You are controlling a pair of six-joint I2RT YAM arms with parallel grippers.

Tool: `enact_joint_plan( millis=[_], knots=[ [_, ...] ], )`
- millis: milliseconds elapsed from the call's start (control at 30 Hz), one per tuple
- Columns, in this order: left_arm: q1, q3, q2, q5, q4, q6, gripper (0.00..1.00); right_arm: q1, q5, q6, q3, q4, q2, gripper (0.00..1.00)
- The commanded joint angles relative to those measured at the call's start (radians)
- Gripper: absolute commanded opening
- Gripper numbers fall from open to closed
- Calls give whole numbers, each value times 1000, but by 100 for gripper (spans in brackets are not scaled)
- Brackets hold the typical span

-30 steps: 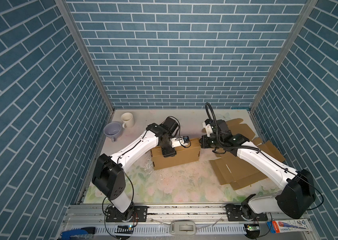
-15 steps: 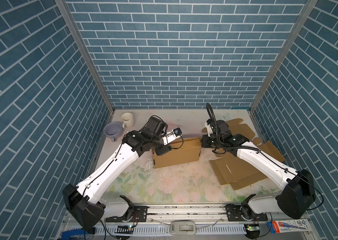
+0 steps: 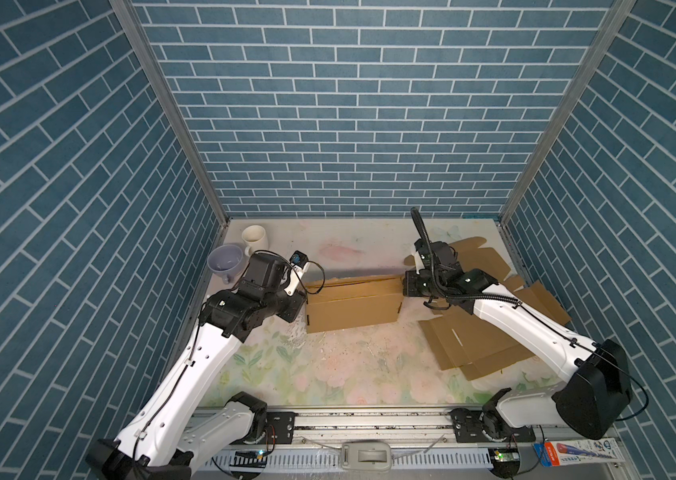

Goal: Fold the paper box

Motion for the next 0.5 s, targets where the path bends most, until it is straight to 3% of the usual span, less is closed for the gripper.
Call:
enact_joint_plan(
  millis=[0,267,467],
  knots=[
    [30,7,24,34,7,-42,45,13,16,50,-21,-108,6,0],
    [61,18,101,74,12,-28,25,21,24,54,-26,-107,4,0],
    [77,35,118,82,17,-11,25,26,20,60,-31,-103,6,0]
  ],
)
